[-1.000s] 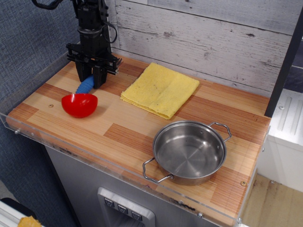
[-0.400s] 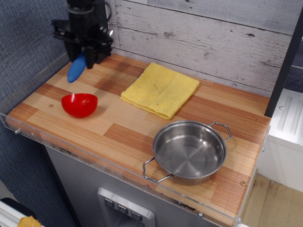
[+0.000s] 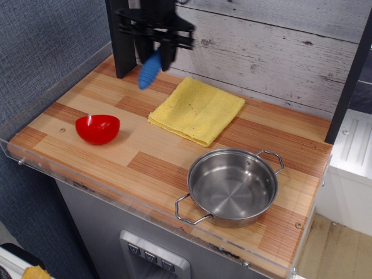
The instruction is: PICK UP THE SPOON AND PUT ON THE YELLOW TOWEL
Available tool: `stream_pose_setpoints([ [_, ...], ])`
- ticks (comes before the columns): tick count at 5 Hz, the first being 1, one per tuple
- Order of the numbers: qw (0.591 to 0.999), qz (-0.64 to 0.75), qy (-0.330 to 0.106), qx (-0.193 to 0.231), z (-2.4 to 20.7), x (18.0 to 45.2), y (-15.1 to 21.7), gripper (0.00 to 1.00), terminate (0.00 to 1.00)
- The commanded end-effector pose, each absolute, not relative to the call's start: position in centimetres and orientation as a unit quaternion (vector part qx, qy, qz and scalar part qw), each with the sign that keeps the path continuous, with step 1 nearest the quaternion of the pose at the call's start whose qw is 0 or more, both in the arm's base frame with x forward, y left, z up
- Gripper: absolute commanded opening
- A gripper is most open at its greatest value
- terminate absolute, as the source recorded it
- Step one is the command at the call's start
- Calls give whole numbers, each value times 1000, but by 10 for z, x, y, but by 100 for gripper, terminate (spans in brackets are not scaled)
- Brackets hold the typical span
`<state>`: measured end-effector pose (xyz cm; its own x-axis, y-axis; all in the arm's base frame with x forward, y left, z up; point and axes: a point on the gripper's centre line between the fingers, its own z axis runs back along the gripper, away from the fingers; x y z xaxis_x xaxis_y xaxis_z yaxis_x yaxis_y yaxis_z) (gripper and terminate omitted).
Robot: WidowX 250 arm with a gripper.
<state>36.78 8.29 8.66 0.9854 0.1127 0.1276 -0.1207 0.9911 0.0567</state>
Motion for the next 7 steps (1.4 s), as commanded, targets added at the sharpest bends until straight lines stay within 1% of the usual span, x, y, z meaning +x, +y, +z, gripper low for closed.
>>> stream_pose_setpoints([
  [1, 996, 64, -59, 7, 87, 373, 60, 0, 0],
  [2, 997, 68, -35, 4, 71, 365, 56, 0, 0],
  [3, 997, 71, -4, 3, 51, 358, 57, 0, 0],
  [4, 998, 67, 11, 13, 37, 356, 54, 0, 0],
  [5, 998, 60, 20, 4, 31, 360, 49, 0, 0],
  [6, 998, 53, 17, 7, 30, 361, 45, 0, 0],
  [7, 999, 51, 7, 8, 38, 359, 46, 100, 0],
])
